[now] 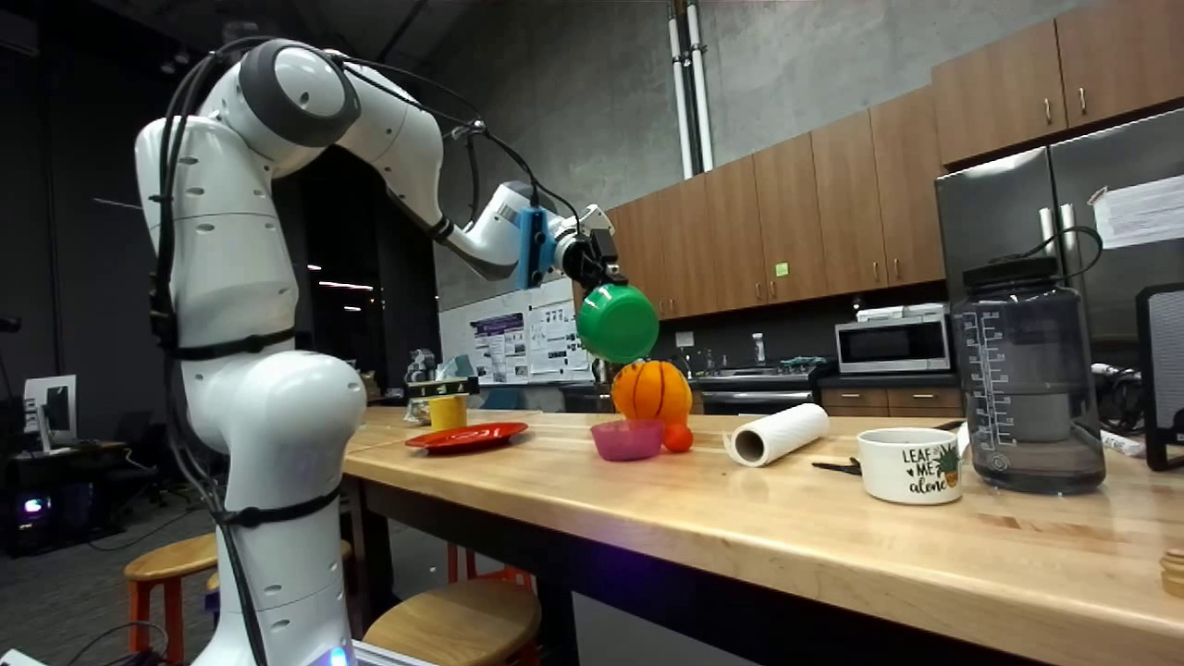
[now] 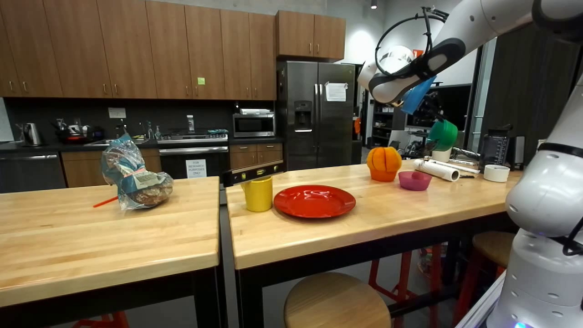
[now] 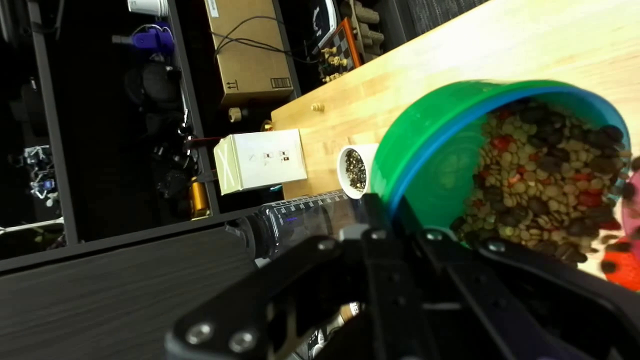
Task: Lift the blue and green bowl, pour some of its content into the purple bowl and then put it back on the table
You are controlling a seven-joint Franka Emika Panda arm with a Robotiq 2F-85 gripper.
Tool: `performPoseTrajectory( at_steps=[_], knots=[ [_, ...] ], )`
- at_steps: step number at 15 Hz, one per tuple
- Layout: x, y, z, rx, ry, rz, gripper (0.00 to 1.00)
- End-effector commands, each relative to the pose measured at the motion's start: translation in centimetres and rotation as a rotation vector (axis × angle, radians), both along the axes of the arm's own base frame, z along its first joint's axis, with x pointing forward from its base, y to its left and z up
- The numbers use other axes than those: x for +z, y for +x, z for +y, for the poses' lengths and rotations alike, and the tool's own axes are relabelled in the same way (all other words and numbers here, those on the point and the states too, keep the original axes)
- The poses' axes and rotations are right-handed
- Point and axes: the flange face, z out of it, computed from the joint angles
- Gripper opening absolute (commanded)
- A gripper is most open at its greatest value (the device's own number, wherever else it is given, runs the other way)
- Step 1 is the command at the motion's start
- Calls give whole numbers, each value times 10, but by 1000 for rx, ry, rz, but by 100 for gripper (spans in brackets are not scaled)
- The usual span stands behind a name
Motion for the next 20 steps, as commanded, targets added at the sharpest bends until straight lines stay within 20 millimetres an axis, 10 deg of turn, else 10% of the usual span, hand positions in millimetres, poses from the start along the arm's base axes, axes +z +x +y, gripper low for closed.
performPoseTrajectory(
  at_steps=[1,20],
  knots=[
    [5,7,0,-9,-29,19,2],
    [-1,27,1,0,-84,78,2]
  ],
)
